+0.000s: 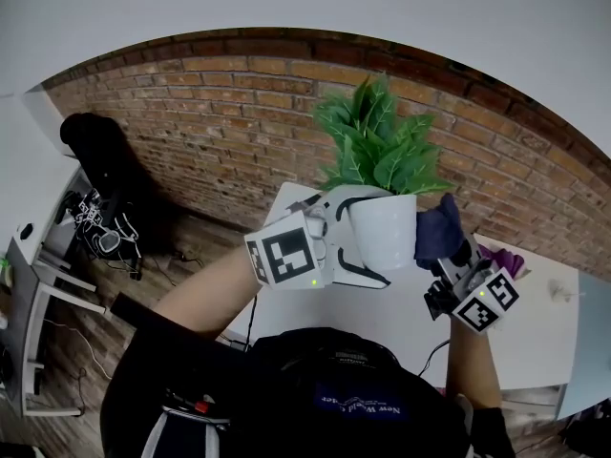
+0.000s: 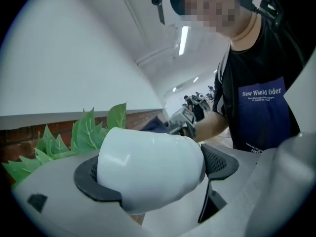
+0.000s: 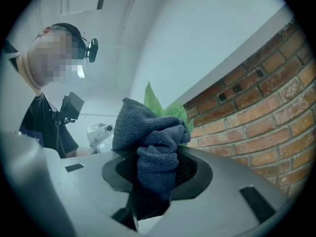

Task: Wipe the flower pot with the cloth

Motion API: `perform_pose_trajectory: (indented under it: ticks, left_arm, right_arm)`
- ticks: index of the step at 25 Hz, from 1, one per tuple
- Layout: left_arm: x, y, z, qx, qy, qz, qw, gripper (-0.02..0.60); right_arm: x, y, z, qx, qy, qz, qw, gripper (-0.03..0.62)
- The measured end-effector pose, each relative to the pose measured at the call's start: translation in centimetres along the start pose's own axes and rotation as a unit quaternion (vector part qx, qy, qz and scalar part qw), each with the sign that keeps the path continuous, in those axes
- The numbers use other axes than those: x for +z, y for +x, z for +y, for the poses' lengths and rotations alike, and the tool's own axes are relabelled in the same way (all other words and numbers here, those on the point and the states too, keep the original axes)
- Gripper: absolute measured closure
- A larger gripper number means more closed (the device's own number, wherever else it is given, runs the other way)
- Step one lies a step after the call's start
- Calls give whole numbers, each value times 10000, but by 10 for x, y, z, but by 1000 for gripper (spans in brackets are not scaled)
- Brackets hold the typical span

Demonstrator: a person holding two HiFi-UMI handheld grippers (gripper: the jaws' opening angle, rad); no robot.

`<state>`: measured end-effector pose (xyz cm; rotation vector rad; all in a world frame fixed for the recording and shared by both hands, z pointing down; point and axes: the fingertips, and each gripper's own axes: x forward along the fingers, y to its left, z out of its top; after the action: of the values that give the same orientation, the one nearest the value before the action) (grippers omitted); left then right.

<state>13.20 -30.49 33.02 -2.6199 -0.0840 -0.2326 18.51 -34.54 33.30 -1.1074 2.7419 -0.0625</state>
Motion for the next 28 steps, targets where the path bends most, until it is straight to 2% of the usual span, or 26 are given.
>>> perform_pose_trajectory:
  ticks: [3, 5, 9, 11, 14, 19, 23, 28]
  left_arm:
    - [-25, 6, 0, 4, -18, 480, 9988, 58]
    - [-35, 8, 1, -33, -49, 689, 9976, 58]
    - [-47, 11, -1, -160, 64, 978, 9951, 58]
    - [-54, 12, -3, -182, 80, 1100, 9937, 58]
    - [-49, 11, -2, -107, 40, 1001, 9949, 58]
    - [-36, 8, -1, 45, 121, 807, 9967, 58]
    - [-25, 4, -2, 27, 0, 537, 9986, 58]
    - [-9, 1, -1, -5, -23, 218, 9998, 58]
  right_arm:
    - [32, 3, 18, 46, -654, -190, 9977, 465]
    - [41, 18, 46, 262, -1310, -68, 9910, 465]
    - [20, 49, 86, 588, -2496, 521, 9652, 465]
    - [10, 50, 84, 507, -2640, 743, 9603, 465]
    - [11, 40, 66, 350, -2265, 728, 9707, 465]
    - [13, 19, 25, 291, -855, 249, 9956, 465]
    - [-6, 10, -2, 88, -210, 256, 9994, 465]
    - [-26, 15, -9, 7, 100, 407, 9991, 465]
